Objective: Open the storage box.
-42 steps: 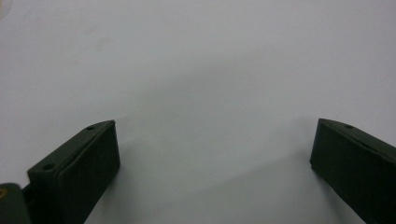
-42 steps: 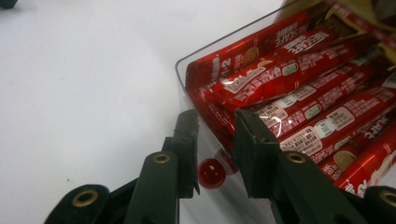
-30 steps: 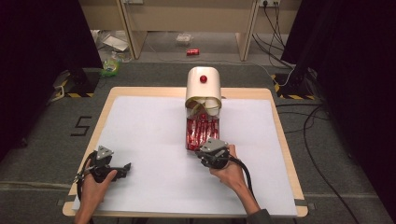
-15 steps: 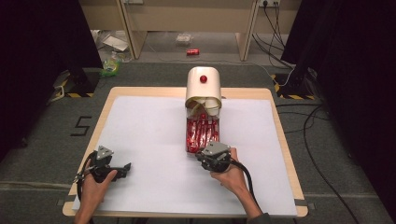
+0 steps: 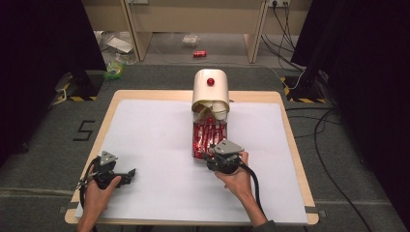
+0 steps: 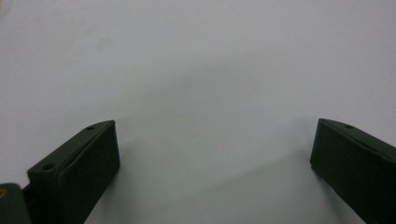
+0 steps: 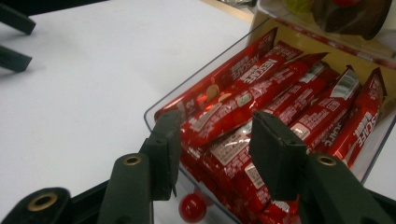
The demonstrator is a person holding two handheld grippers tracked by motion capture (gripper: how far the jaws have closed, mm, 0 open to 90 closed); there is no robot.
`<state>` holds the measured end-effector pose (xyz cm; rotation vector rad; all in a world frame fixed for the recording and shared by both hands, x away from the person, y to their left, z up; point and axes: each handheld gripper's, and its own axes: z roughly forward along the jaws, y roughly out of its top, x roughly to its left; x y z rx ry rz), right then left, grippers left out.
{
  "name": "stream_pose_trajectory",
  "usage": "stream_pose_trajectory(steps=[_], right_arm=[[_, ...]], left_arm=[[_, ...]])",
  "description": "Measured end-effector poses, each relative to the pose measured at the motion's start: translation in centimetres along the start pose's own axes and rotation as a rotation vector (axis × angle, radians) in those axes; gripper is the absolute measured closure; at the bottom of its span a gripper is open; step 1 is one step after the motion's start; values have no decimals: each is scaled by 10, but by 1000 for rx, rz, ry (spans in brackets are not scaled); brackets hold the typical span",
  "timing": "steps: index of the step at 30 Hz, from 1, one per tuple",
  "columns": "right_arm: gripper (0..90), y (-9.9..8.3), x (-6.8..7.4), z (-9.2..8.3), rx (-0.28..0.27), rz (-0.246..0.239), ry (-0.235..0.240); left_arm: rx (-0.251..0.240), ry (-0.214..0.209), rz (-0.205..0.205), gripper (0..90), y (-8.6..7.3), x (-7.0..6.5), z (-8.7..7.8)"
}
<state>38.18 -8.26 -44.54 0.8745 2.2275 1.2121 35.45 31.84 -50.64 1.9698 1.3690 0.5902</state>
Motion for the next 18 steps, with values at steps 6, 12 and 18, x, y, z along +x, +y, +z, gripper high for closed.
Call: stream_pose_trajectory(steps=[6,12,18], right_arm=[[519,6,-1,7,-8,47,-54],[506,11,-4,12,-10,79,-83],[500,15,-6,17,-7,113,-92]], left_arm=[[1,0,0,6,0,0,0],[2,-2,-2,5,0,0,0],[2,-2,-4,4,0,0,0]])
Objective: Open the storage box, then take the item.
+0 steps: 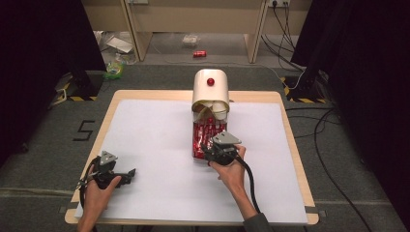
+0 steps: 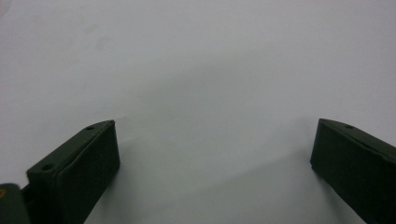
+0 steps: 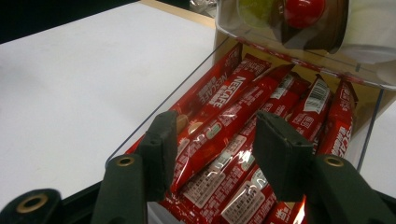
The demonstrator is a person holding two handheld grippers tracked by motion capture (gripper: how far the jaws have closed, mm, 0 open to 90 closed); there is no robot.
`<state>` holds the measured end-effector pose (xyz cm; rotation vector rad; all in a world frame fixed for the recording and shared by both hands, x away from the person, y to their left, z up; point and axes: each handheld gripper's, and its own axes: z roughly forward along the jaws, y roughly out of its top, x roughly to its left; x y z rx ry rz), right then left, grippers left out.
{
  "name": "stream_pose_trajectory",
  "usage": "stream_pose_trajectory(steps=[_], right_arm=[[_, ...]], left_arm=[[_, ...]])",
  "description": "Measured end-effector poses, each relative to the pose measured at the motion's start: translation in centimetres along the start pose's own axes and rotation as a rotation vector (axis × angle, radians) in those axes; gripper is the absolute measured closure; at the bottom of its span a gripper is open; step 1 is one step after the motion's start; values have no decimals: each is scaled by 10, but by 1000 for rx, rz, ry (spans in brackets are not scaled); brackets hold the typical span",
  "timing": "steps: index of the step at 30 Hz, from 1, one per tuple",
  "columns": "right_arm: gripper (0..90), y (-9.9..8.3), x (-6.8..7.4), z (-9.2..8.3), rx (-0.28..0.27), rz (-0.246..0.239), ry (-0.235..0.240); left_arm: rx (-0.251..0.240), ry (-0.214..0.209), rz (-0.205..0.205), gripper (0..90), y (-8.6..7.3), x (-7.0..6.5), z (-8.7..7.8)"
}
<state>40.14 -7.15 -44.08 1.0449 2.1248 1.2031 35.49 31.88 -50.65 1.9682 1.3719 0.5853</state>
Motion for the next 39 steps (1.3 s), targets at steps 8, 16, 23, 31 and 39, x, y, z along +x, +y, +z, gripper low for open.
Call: stream_pose_trajectory(steps=[8,16,23,31,39], right_arm=[[489,4,0,9,-3,26,-11],[484,9,-1,15,15,35,-18],[482,11,-2,20,25,40,-28],[483,11,-1,23,44,43,-30],[504,11,0,30,82,49,-51]], left_arm=[[1,0,-1,3,0,0,0],[0,0,-1,3,0,0,0],[0,0,-1,3,0,0,0],[1,0,-1,3,0,0,0],[0,0,0,3,0,0,0]])
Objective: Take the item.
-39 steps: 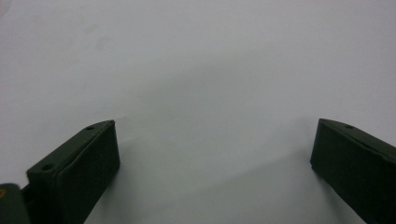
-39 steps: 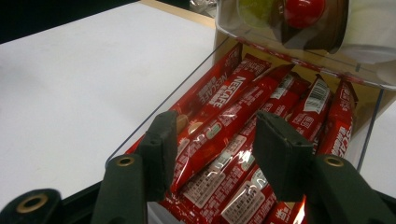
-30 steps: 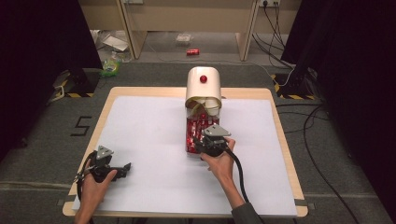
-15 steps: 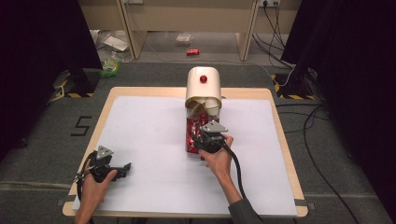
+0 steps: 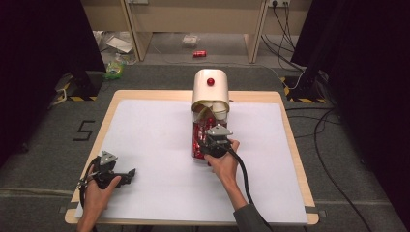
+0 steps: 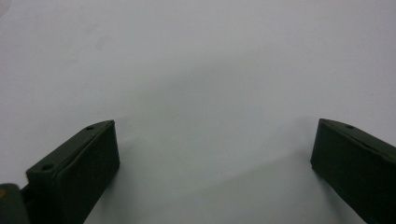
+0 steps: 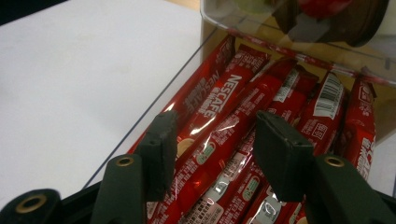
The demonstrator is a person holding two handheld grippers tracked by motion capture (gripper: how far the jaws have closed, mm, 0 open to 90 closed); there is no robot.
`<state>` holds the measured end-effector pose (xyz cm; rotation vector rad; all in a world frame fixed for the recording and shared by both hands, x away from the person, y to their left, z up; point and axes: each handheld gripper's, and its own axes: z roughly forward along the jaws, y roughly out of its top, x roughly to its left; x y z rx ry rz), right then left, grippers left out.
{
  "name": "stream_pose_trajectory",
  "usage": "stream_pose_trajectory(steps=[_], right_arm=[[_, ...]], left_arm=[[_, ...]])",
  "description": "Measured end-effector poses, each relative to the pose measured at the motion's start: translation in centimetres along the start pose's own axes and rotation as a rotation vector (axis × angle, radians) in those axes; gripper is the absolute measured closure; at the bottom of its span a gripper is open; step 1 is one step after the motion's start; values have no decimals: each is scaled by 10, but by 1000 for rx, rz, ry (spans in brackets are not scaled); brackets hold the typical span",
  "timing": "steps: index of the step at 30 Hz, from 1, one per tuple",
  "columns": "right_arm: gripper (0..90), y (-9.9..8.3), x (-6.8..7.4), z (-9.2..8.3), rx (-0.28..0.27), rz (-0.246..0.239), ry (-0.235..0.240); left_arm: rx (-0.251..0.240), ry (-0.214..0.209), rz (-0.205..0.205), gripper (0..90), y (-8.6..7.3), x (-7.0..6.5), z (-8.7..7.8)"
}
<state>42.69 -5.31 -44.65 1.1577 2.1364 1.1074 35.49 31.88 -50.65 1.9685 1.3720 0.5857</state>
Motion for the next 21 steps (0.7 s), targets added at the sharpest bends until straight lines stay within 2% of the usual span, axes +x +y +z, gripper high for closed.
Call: stream_pose_trajectory(steps=[5,11,21], right_arm=[[516,0,2,5,0,4,-7],[536,1,9,9,24,-17,-33],[617,0,10,11,12,17,-48]], left_arm=[[-2,2,3,4,0,-1,0],[-2,2,3,5,0,0,0],[-1,3,4,5,0,-1,0]])
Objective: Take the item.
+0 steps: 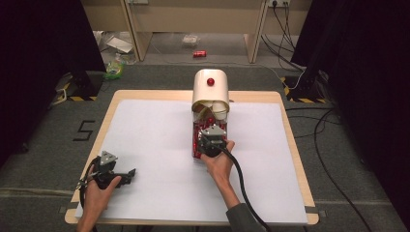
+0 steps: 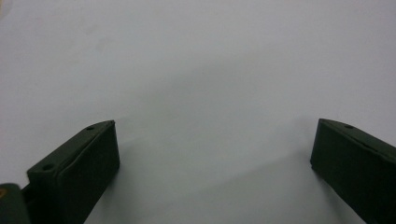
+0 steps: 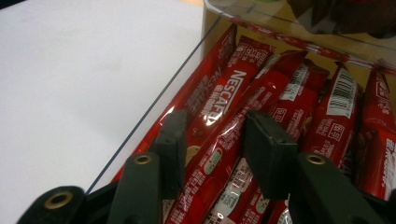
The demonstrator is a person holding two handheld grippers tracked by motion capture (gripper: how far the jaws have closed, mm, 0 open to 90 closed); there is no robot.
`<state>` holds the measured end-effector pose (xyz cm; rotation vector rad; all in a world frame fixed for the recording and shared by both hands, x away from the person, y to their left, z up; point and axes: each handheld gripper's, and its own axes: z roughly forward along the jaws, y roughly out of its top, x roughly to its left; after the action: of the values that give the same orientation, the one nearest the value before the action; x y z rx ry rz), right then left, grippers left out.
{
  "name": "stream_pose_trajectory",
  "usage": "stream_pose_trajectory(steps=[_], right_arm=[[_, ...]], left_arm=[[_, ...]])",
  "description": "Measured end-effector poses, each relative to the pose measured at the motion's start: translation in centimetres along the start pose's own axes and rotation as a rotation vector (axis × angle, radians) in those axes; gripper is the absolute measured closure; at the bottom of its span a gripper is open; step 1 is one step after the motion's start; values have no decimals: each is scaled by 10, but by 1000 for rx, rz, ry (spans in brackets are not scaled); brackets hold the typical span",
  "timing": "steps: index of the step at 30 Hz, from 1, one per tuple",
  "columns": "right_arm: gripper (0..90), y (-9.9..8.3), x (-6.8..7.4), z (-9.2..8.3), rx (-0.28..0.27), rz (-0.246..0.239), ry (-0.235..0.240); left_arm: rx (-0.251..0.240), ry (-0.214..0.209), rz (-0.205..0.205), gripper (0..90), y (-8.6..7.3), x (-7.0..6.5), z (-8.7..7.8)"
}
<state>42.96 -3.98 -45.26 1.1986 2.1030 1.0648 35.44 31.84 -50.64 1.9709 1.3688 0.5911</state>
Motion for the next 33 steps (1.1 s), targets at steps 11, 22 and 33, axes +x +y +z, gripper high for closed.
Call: stream_pose_trajectory(steps=[11,22,33], right_arm=[[778,-4,-7,-4,-50,47,17],[850,-6,-15,-12,-50,53,51],[868,-9,-29,-32,-65,37,93]], left_arm=[[-2,1,1,5,0,0,0],[-3,2,2,5,0,0,0],[-3,1,1,6,0,0,0]])
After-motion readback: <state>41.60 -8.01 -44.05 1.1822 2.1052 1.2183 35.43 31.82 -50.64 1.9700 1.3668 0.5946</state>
